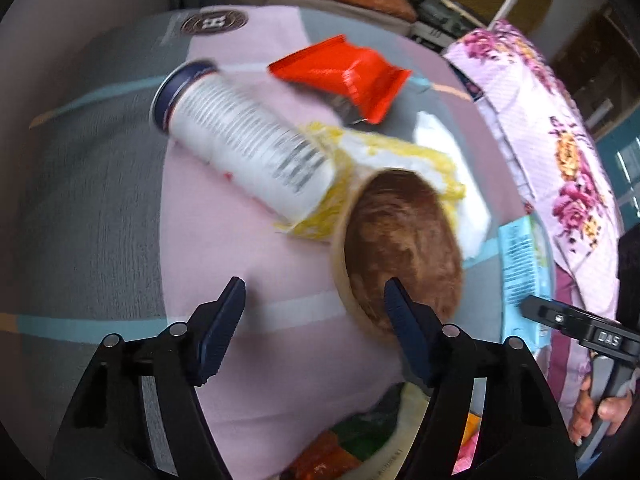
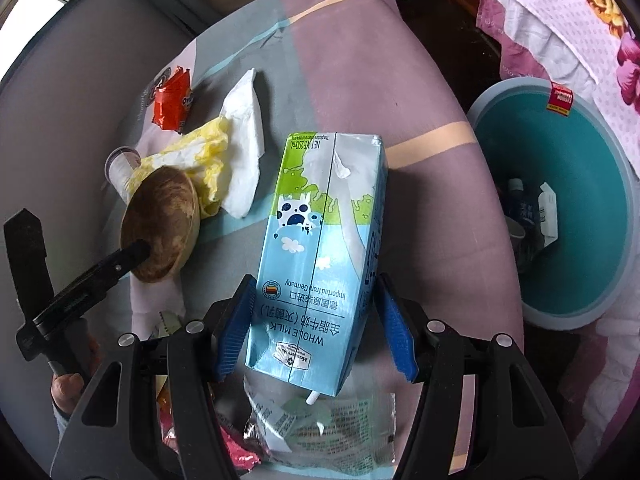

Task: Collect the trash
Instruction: 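Grasp the bread bun with the left tool while the right tool holds the milk carton, then carry bun and milk carton over the teal bin and open both tools to drop them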

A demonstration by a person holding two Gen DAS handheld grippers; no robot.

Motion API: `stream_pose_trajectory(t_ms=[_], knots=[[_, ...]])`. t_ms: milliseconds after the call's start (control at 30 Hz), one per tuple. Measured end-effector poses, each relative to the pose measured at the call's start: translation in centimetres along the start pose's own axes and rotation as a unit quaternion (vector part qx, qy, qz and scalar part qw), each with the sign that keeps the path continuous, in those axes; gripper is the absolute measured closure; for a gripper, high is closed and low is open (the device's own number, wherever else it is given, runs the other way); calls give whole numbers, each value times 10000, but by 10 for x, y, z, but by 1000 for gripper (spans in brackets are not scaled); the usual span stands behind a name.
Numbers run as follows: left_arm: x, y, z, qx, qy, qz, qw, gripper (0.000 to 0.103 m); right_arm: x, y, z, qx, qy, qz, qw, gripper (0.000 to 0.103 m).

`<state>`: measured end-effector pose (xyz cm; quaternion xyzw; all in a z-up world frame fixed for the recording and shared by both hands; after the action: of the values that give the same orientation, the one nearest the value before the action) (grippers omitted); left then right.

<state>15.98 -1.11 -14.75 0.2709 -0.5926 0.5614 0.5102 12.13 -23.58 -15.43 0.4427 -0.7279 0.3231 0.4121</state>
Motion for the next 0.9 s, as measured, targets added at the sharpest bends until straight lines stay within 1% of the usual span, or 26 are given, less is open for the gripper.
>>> stream_pose_trajectory(t_ms=[67, 100, 133, 167, 200, 233, 267, 333, 367, 433, 533, 567, 667, 767, 833, 900], knots=[[-2, -1, -1, -7, -32, 16, 10000, 31, 0, -3, 0, 5, 33, 20, 10000, 43], [-3, -3, 4, -46, 76, 14, 10000, 31, 1, -5, 0, 1, 47, 36, 10000, 42], [-4, -4, 9, -72, 147, 16, 9999, 36, 1, -7, 0, -2, 60, 61, 10000, 40], [-5, -5, 14, -149, 157, 13, 9998, 52, 3, -12, 0, -9, 69, 113, 9999, 40], [-6, -5, 17, -222, 104, 8, 9997, 58, 3, -13, 0, -14, 71, 137, 9999, 40], [-7, -6, 21, -300, 33, -10, 9995, 69, 3, -16, 0, -21, 72, 166, 9998, 40], [-7, -5, 23, -342, -55, -16, 9994, 85, 3, -17, 0, -17, 73, 178, 9998, 40], [-2, -5, 29, -410, -138, 75, 9990, 88, -1, -18, 1, 14, 103, 214, 9997, 41], [2, -5, 31, -449, -212, 136, 9987, 90, -6, -16, 2, 4, 82, 200, 9998, 46], [9, -5, 34, -539, -337, 228, 9977, 91, -4, -18, 1, 54, 19, 318, 9995, 47], [20, -7, 42, -648, -372, 319, 9967, 92, -2, -18, -1, 40, -158, 288, 9995, 47], [23, -7, 44, -670, -380, 343, 9964, 93, 3, -19, -2, -14, -312, 292, 9991, 48], [35, -10, 51, -773, -482, 445, 9948, 93, 14, -23, -5, -27, -478, 424, 9980, 48], [44, -15, 61, -949, -579, 497, 9926, 93, 36, -28, -7, -87, -787, 590, 9951, 48], [51, -18, 68, -1041, -652, 555, 9909, 93, 45, -30, -6, -106, -880, 691, 9937, 48], [56, -22, 78, -1097, -629, 604, 9901, 93, 58, -35, -2, -152, -991, 819, 9916, 48]])
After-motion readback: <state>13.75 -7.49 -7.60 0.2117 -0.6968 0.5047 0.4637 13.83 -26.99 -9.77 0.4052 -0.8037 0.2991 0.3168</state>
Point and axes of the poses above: each gripper's, at about its wrist camera, not at the fingertips, and x roughly against the way its jaws point, z to its right, y to its underside, the point moved 9 cm from there along -x, roughly the way its jaws point, and after that the axes turned 13 degrees about -x, right-handed, at the moved point
